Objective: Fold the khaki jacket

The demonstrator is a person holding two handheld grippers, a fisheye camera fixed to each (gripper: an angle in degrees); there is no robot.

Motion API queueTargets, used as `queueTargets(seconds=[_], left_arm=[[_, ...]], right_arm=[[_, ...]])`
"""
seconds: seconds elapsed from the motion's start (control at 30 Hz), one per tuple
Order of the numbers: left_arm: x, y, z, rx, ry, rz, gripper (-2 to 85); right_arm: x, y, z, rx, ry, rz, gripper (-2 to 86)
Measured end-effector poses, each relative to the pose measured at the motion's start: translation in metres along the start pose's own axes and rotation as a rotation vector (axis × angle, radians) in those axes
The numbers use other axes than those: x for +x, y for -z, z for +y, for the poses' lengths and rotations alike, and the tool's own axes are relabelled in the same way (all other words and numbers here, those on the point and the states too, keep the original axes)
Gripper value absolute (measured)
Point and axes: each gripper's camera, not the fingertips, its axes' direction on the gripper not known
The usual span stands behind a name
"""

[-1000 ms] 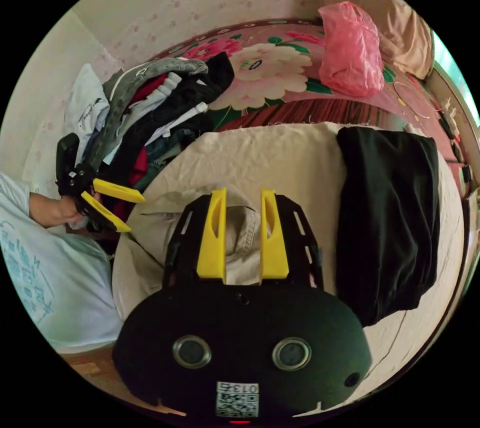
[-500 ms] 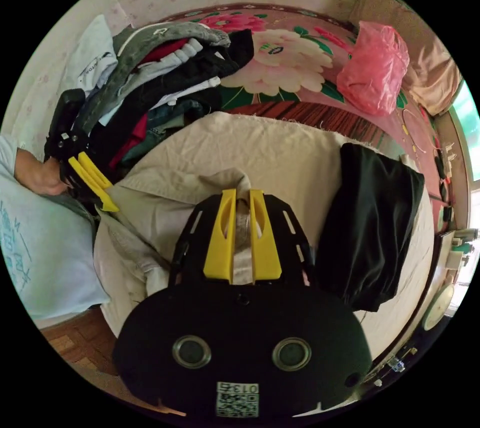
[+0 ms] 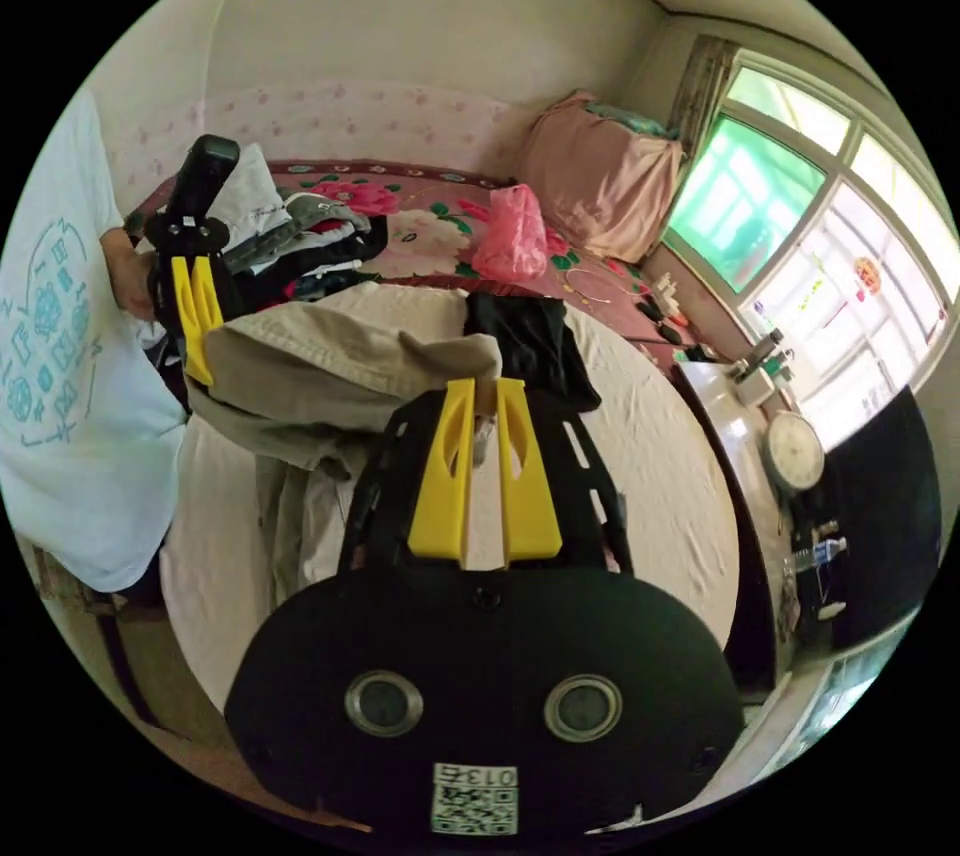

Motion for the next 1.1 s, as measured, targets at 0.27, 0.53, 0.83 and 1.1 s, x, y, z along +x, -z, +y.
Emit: queueTargets(seconds=[0.27, 0.53, 0.83, 1.1], left_arm=[[0.091, -0.259, -0.059, -0.272, -0.297, -0.009, 0.8], [0.096, -0.427, -0.025, -0.566, -0.269, 0.045, 0.9], [0.111, -0.447, -0.032, -0.507, -0.295, 0.015, 1.2], [0.128, -0.491, -0.036, -0.437, -0.36, 0.045, 5.4]], right_arm=[[0.062, 0.062, 0.211, -0.043, -0.522, 0.077, 1.2], [0.078, 0.051, 0.318, -0.113, -0.978, -0.148, 10.4], [0.072, 0.045, 0.261, -0.282, -0.778, -0.08, 1.4], [0.062, 0.091, 0.256, -0.362, -0.777, 0.302, 0.0]])
